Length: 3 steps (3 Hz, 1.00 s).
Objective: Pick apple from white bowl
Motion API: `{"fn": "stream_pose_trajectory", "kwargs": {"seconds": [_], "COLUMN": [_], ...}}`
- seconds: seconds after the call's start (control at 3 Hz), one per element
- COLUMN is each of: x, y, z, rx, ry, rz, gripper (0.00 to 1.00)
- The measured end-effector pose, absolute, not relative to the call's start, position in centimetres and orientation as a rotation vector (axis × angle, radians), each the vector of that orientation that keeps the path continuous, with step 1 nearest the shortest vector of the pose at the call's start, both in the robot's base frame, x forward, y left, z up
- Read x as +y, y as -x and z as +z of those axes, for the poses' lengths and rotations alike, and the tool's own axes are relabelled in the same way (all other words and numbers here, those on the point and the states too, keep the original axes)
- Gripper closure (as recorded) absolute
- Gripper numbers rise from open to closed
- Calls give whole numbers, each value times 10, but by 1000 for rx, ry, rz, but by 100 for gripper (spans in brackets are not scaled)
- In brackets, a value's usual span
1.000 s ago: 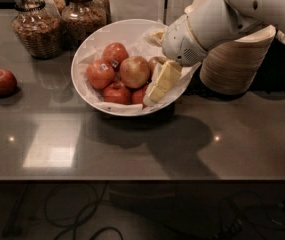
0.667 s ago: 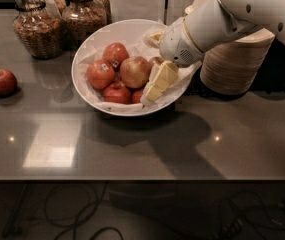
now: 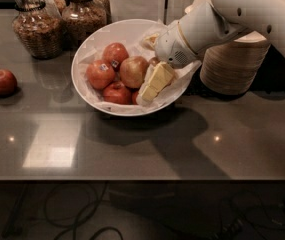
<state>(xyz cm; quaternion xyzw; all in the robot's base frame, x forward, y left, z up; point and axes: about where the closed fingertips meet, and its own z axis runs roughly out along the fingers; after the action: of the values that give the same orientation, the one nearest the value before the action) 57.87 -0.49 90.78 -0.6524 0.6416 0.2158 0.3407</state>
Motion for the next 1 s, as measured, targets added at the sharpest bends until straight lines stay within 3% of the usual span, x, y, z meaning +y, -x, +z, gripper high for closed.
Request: {"fn": "stream_pose_trajectory", "kwargs": {"seconds": [1.0], "x": [-5], "y": [-579], "z": [908], "rx": [1669], "ry": [1698], "rz": [562], "gripper": [66]}}
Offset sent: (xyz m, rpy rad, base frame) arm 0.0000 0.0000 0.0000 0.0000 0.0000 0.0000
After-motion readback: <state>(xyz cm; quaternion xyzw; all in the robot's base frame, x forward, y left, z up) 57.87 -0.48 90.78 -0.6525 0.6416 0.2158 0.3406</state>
